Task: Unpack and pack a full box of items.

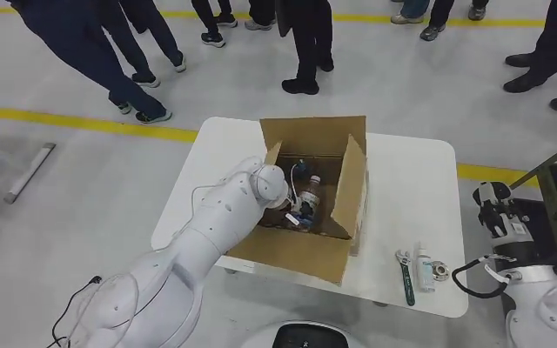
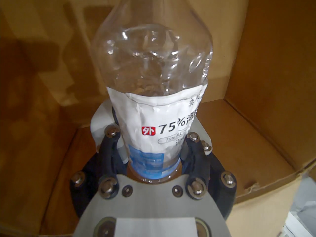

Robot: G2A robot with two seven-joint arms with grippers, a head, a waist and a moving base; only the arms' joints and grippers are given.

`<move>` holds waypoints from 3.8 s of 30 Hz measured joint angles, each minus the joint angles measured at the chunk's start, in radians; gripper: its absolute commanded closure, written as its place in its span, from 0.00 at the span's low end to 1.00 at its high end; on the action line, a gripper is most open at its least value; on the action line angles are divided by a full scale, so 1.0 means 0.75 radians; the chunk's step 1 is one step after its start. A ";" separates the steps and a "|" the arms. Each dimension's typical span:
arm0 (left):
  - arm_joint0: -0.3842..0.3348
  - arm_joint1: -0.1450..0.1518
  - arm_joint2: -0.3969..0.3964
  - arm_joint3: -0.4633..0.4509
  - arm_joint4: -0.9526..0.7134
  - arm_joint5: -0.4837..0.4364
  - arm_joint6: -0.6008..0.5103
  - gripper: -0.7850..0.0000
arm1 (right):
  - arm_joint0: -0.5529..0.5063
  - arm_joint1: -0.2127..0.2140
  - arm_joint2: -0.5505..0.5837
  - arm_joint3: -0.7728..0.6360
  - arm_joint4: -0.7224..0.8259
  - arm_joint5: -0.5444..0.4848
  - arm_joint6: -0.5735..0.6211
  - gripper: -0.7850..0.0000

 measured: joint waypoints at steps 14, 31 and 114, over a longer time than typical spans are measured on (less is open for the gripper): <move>0.000 0.001 0.000 -0.001 0.000 0.000 0.001 1.00 | 0.000 0.000 0.000 0.000 0.000 0.000 0.000 0.84; 0.000 0.001 0.000 -0.001 0.000 0.000 0.001 0.00 | -0.004 -0.003 -0.013 -0.004 -0.008 0.013 -0.004 0.00; 0.351 0.328 -0.466 -1.102 1.032 0.189 -0.357 1.00 | -0.026 -0.017 -0.001 -0.025 0.050 -0.008 -0.037 0.00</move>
